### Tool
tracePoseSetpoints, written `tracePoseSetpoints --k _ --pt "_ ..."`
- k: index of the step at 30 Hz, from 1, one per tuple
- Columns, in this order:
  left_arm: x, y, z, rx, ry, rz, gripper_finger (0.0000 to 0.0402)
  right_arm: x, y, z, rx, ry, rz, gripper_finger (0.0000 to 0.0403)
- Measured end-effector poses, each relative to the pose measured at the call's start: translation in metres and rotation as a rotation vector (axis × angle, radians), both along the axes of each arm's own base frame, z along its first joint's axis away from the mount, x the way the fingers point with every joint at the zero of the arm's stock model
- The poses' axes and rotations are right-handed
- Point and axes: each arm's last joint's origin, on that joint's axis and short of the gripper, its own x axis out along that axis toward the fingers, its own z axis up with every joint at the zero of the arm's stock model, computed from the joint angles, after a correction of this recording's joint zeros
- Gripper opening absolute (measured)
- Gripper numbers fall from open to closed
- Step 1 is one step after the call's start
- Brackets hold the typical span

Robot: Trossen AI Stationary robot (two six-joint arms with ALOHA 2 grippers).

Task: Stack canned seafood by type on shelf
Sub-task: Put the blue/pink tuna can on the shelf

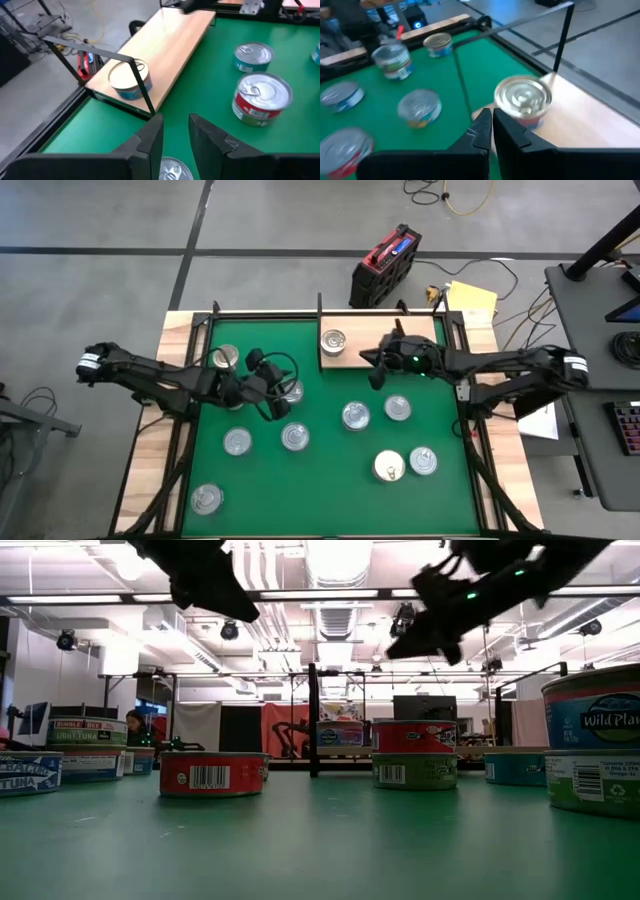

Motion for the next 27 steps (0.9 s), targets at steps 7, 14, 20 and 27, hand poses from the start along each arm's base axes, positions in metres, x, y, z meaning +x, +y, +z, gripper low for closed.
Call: tracePoseSetpoints --k 7,14,20,27 --pt "-0.001 0.001 0.0 0.045 0.019 0.018 0.0077 0.046 -0.036 -0.017 0.025 0.083 -0.072 0.0009" --pt "-0.004 0.003 -0.002 0.094 0.053 0.07 0.0077 0.083 -0.06 -0.041 0.084 0.181 -0.111 0.0009" --pt "-0.005 0.003 -0.003 0.096 0.065 0.07 0.0077 0.093 -0.065 -0.05 0.108 0.255 -0.118 0.0009" --pt "-0.005 0.003 -0.003 0.097 0.068 0.07 0.0077 0.083 -0.069 -0.046 0.128 0.298 -0.149 0.0009"
